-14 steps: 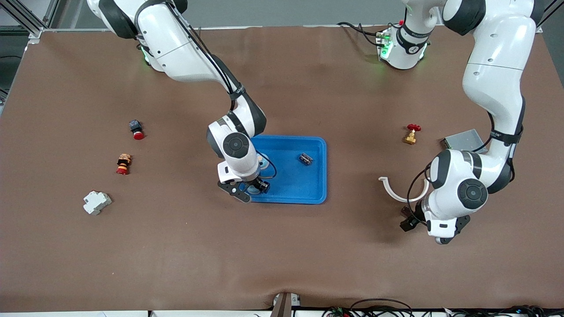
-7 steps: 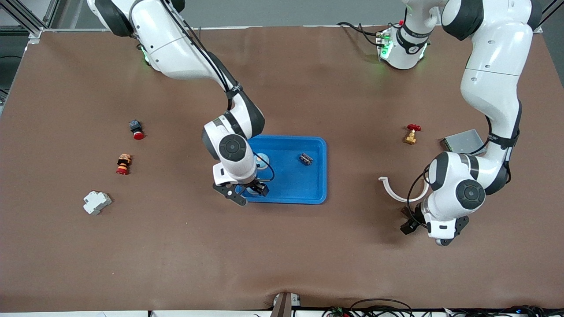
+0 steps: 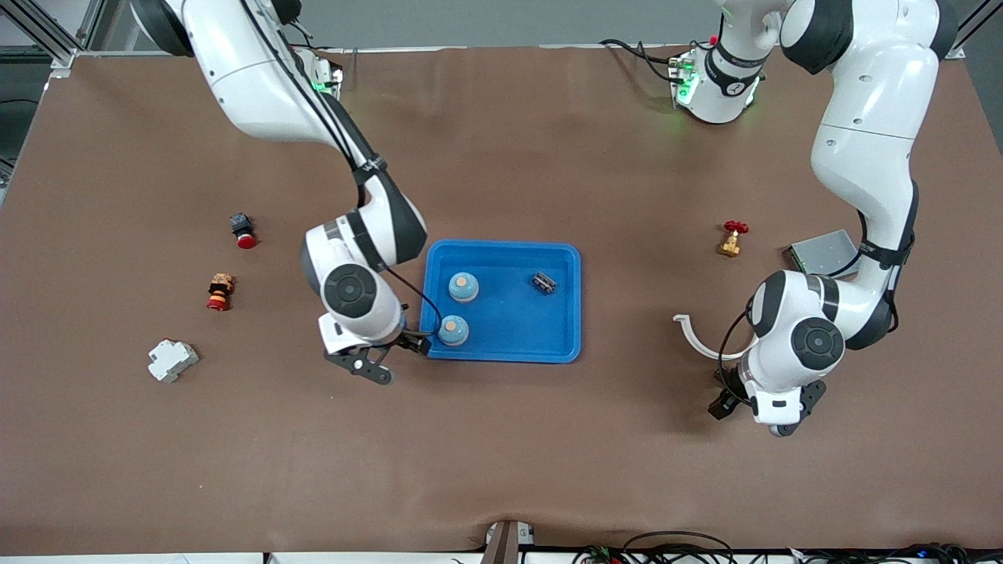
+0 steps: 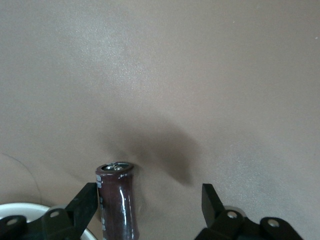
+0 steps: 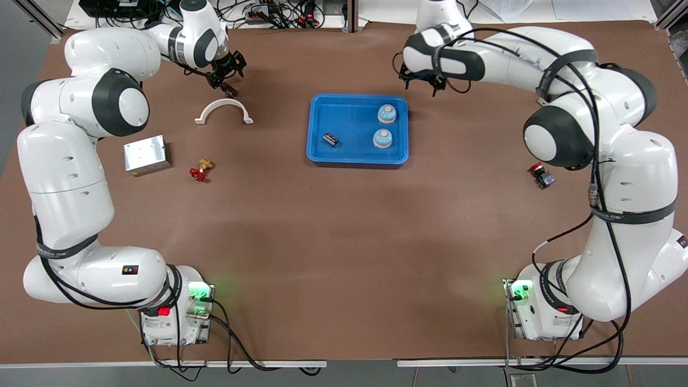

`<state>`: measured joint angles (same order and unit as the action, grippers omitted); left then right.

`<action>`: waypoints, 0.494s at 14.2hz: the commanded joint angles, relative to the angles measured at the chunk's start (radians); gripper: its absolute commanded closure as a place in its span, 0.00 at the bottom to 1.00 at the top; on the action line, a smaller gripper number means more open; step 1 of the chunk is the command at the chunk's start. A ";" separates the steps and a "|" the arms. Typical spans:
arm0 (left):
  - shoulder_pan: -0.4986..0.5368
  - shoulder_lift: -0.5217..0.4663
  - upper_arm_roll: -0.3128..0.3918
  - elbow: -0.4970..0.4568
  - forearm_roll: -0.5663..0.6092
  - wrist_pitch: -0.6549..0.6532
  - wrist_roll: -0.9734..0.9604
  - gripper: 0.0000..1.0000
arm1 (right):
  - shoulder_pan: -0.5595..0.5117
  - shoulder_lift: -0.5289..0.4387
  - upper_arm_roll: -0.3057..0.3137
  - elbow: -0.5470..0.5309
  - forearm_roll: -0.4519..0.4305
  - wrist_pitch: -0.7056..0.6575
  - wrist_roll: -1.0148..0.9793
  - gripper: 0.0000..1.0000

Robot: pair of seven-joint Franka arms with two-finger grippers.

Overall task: Place electrolytic capacitor and blue bell in tray
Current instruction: 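Return the right arm to rest while the left gripper lifts the capacitor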

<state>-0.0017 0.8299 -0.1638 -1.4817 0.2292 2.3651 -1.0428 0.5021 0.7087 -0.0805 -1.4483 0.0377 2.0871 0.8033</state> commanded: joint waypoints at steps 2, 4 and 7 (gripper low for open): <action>-0.003 0.005 0.010 0.014 0.025 0.010 -0.014 0.66 | -0.088 -0.155 0.018 -0.151 -0.012 -0.016 -0.180 0.00; -0.001 0.005 0.010 0.014 0.025 0.010 -0.013 0.78 | -0.140 -0.234 0.018 -0.211 -0.012 -0.057 -0.301 0.00; -0.003 0.005 0.012 0.014 0.024 0.010 -0.013 0.94 | -0.246 -0.351 0.018 -0.224 -0.012 -0.214 -0.514 0.00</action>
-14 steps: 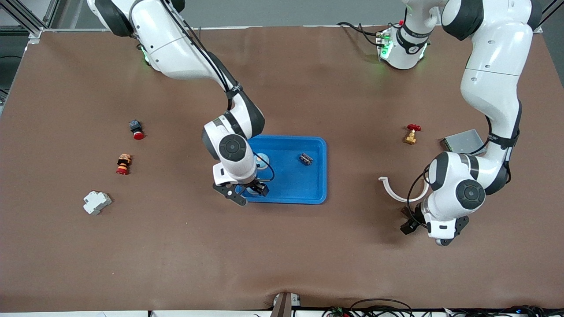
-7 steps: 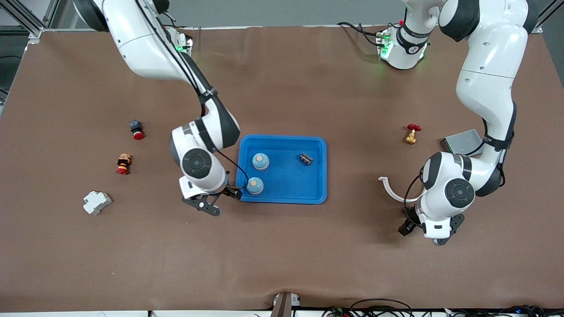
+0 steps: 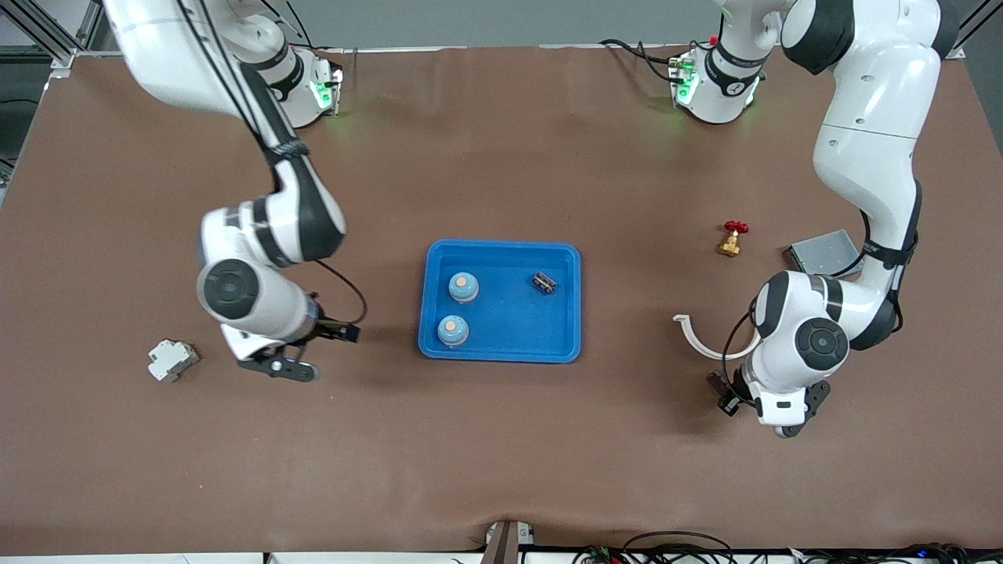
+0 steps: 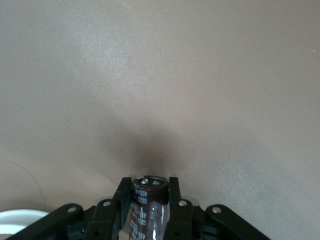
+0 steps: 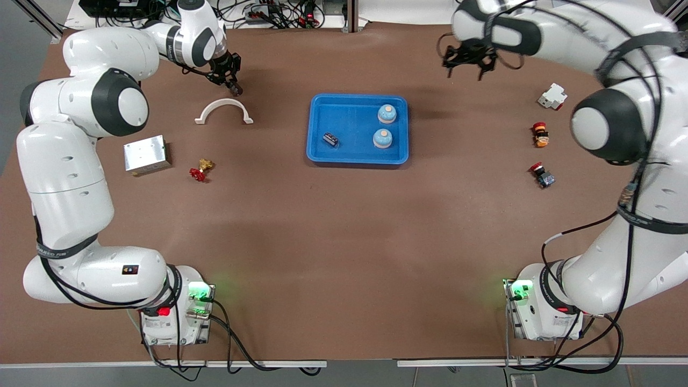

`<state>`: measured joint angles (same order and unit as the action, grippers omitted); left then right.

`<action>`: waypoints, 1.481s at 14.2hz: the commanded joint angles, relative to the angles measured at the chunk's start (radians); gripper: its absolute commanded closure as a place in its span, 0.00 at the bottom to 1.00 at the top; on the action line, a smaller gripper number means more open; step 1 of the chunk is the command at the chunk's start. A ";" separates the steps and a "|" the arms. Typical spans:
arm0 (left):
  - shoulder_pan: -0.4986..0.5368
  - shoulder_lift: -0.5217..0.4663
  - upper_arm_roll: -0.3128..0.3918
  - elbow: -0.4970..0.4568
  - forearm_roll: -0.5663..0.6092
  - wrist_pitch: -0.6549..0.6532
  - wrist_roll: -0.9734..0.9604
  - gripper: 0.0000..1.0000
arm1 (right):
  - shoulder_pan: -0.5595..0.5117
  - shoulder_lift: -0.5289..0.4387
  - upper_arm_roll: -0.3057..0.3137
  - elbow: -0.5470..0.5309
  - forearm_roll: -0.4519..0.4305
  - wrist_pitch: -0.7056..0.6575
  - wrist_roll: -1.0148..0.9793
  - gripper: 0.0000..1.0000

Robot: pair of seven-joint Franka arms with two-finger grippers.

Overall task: Place electrolytic capacitor and blue bell in tray
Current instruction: 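Return the right arm to rest while the left gripper lifts the capacitor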

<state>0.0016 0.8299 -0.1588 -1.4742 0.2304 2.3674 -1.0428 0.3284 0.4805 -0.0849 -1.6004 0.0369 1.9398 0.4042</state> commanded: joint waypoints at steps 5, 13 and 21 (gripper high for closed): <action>-0.005 0.003 0.005 0.006 0.024 0.007 -0.011 1.00 | -0.192 -0.227 0.022 -0.072 -0.011 -0.218 -0.307 0.00; -0.015 -0.001 0.007 0.006 0.026 0.003 -0.014 0.90 | -0.279 -0.368 0.020 -0.066 -0.011 -0.354 -0.430 0.00; -0.022 -0.005 0.007 0.009 0.030 -0.002 -0.016 0.82 | -0.275 -0.465 0.030 -0.061 -0.005 -0.409 -0.424 0.00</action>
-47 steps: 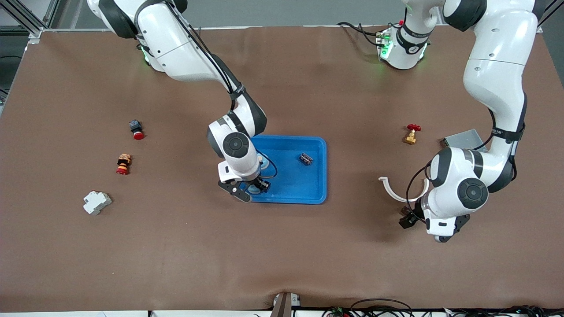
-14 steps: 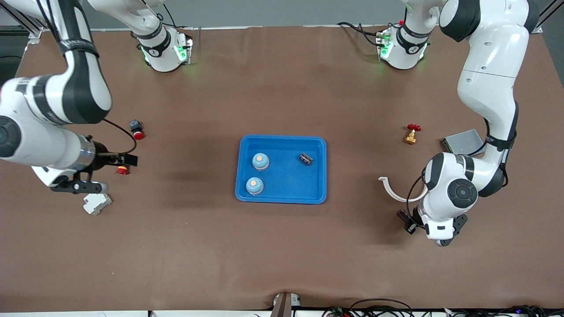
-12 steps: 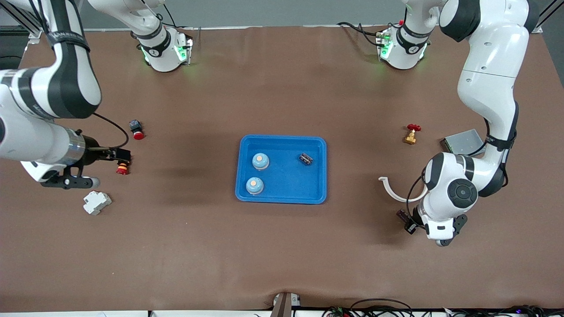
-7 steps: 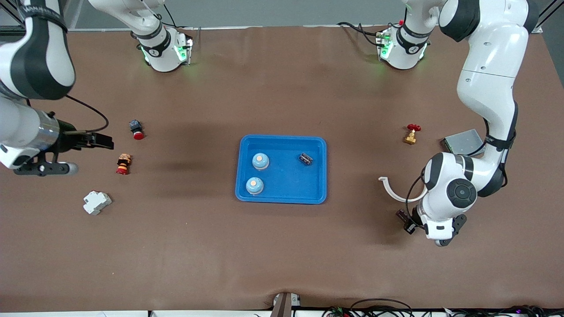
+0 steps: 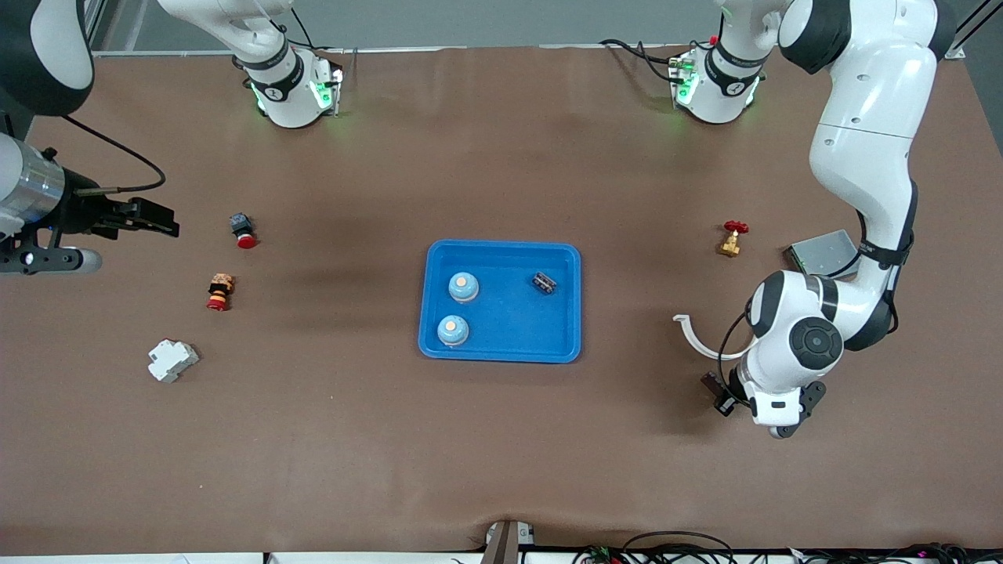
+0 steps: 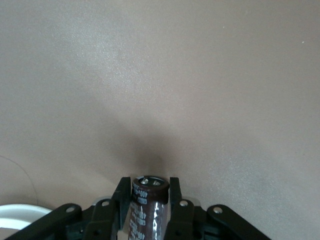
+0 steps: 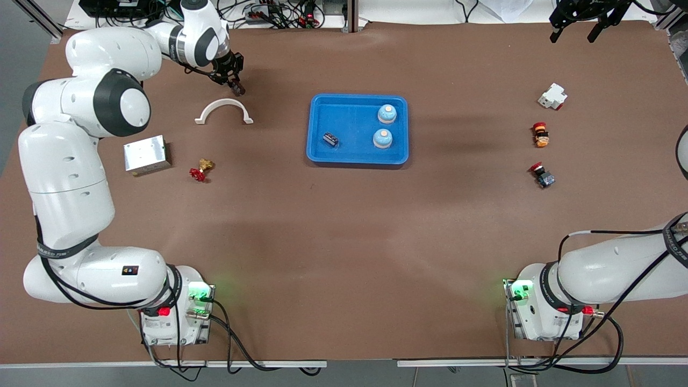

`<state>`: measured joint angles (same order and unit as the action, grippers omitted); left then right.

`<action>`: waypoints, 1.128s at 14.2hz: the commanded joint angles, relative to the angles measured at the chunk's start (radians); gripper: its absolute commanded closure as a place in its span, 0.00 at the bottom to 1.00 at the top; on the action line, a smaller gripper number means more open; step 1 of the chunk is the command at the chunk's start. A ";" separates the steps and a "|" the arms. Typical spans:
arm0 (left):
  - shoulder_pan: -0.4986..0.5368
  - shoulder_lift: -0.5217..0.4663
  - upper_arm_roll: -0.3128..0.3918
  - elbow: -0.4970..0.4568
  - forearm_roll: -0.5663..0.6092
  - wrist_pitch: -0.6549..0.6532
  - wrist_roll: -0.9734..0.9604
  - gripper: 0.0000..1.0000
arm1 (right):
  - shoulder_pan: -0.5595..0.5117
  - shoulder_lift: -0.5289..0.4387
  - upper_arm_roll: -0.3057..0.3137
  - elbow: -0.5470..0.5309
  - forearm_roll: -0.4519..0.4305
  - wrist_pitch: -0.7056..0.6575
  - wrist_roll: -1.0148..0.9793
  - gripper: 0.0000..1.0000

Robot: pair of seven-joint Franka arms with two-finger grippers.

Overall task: Place electrolytic capacitor and blue bell in tray
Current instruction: 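Carry the second brown capacitor over the tray with the left gripper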

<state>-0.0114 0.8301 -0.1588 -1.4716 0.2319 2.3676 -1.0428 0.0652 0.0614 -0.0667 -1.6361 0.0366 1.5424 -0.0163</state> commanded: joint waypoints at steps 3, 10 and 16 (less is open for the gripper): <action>-0.005 -0.005 0.007 0.010 0.027 -0.002 -0.006 1.00 | -0.016 -0.063 0.005 -0.013 -0.014 -0.013 -0.007 0.00; -0.002 -0.074 -0.002 0.036 0.014 -0.152 0.018 1.00 | -0.074 -0.054 0.054 0.073 -0.012 -0.010 -0.002 0.00; -0.016 -0.146 -0.082 0.096 0.011 -0.382 -0.069 1.00 | -0.097 -0.049 0.091 0.078 -0.012 -0.008 -0.001 0.00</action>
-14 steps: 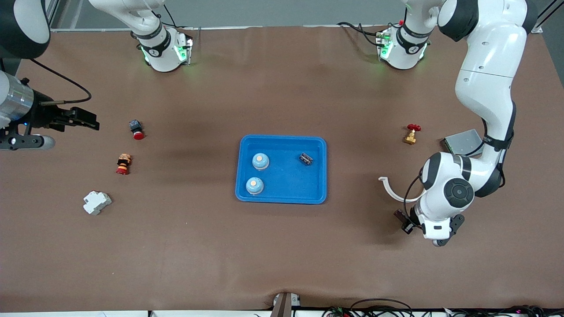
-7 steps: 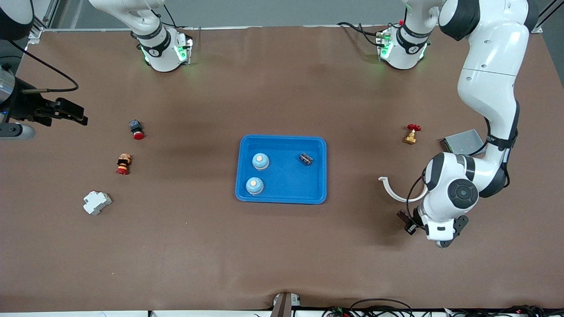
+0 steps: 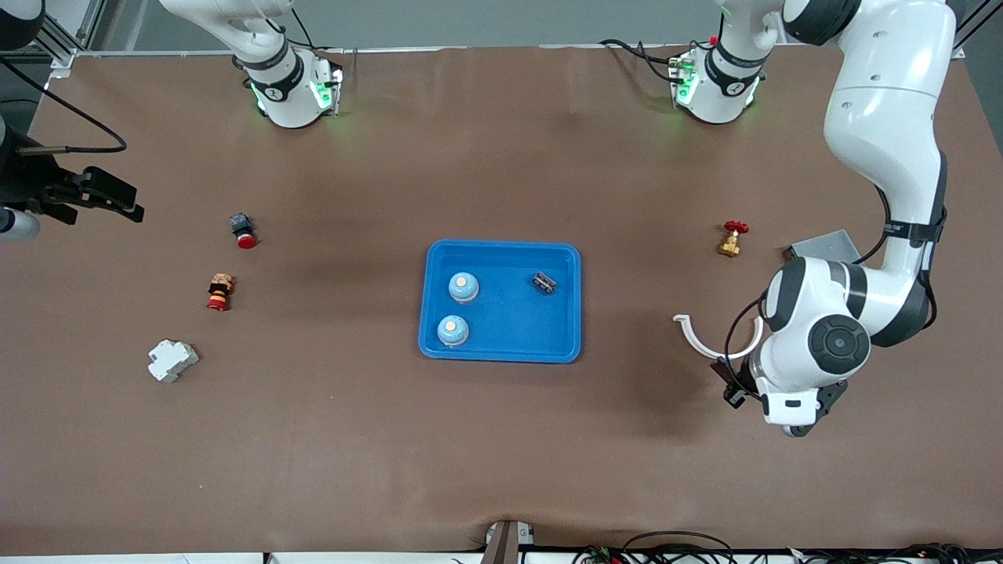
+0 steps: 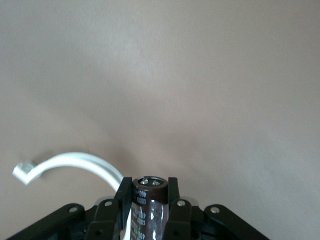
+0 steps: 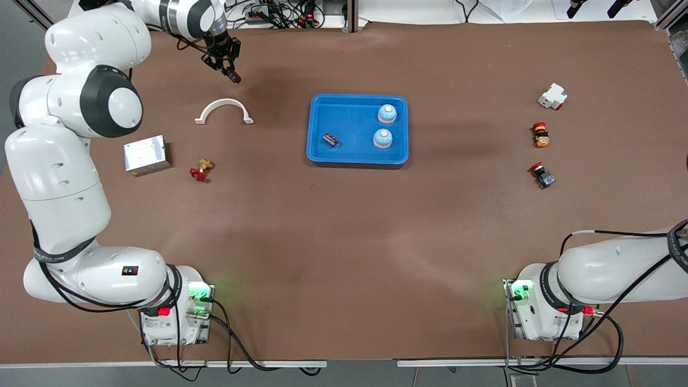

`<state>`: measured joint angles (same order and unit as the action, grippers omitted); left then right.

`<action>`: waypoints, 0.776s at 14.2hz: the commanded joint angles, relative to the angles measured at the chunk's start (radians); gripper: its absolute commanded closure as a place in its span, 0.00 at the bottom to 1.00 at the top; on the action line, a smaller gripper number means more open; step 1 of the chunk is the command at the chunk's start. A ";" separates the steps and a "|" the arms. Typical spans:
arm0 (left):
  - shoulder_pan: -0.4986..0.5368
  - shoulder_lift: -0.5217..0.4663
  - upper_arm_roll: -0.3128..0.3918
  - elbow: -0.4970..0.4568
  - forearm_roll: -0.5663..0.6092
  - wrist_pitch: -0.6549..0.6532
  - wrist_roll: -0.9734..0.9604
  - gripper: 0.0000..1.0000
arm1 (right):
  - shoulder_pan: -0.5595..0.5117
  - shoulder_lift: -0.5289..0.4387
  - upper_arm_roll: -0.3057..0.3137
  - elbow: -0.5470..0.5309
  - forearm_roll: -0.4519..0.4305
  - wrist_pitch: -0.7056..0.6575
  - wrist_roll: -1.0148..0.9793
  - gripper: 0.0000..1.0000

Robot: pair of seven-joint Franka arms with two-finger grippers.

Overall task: Place electrolytic capacitor and blue bell in tray
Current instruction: 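Carry the second brown capacitor over the tray with the left gripper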

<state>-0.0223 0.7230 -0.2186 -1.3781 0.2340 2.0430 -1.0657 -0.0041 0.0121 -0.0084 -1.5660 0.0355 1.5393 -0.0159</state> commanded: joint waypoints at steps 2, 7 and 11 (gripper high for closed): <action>-0.005 -0.063 -0.065 0.002 0.008 -0.087 -0.113 1.00 | -0.040 0.000 0.039 0.009 -0.014 -0.002 -0.002 0.00; -0.085 -0.067 -0.151 0.026 0.010 -0.096 -0.426 1.00 | -0.063 0.011 0.039 0.032 -0.020 0.021 -0.009 0.00; -0.191 -0.051 -0.140 0.051 0.010 -0.066 -0.565 1.00 | -0.047 0.023 0.044 0.031 -0.019 0.021 -0.001 0.00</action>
<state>-0.1861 0.6668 -0.3679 -1.3439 0.2340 1.9663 -1.5820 -0.0494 0.0133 0.0202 -1.5551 0.0331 1.5644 -0.0192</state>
